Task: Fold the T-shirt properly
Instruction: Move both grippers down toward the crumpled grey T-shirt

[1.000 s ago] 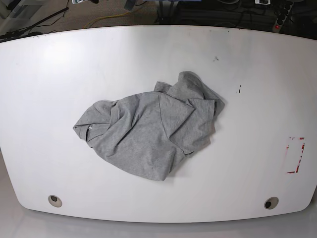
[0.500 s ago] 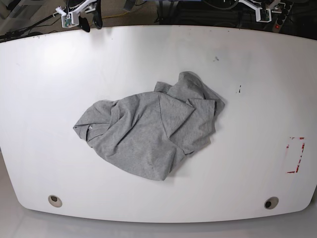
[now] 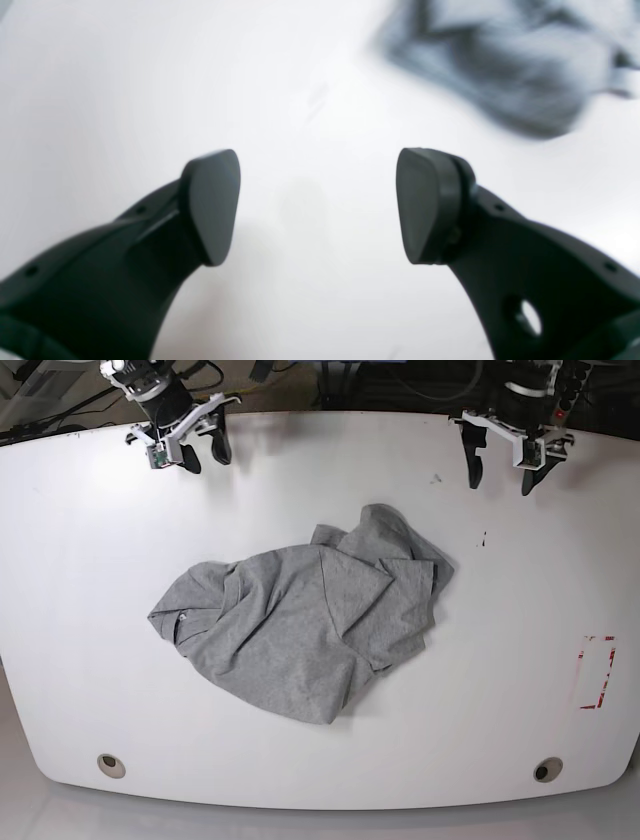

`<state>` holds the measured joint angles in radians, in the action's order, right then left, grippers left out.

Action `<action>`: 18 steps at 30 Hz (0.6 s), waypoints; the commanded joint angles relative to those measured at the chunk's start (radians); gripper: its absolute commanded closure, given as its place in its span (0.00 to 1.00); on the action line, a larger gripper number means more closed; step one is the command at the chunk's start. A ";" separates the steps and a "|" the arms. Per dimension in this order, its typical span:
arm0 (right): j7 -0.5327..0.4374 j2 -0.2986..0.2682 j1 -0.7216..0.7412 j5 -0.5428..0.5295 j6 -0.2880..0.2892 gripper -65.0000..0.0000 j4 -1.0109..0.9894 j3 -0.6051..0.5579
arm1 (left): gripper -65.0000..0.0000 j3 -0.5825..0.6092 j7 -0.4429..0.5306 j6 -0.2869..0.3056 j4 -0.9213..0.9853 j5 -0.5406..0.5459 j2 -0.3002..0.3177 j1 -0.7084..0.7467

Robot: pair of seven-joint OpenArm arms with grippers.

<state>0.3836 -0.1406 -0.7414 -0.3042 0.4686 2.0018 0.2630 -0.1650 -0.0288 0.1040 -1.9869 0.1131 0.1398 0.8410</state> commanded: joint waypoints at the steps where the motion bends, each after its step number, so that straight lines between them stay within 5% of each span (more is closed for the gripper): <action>1: 0.004 -0.009 0.019 -0.014 0.002 0.41 0.020 0.002 | 0.30 0.006 0.022 0.000 -0.016 -0.005 0.014 -0.019; 8: 0.094 -0.004 0.161 -0.017 0.002 0.37 0.014 -0.035 | 0.30 0.031 -0.122 0.010 -0.016 -0.086 0.025 -0.159; 13: 0.245 0.031 0.300 -0.092 0.002 0.37 -0.006 -0.018 | 0.30 0.022 -0.151 0.121 -0.015 -0.089 0.021 -0.228; 18: 0.363 0.034 0.425 -0.155 0.002 0.38 -0.072 -0.017 | 0.30 0.022 -0.196 0.150 -0.015 -0.089 0.021 -0.236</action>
<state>0.7460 -0.1032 -0.3355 -0.4282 0.4637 1.9404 0.2459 -0.1394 -0.2344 0.2527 -1.9842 0.0196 0.1558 0.6014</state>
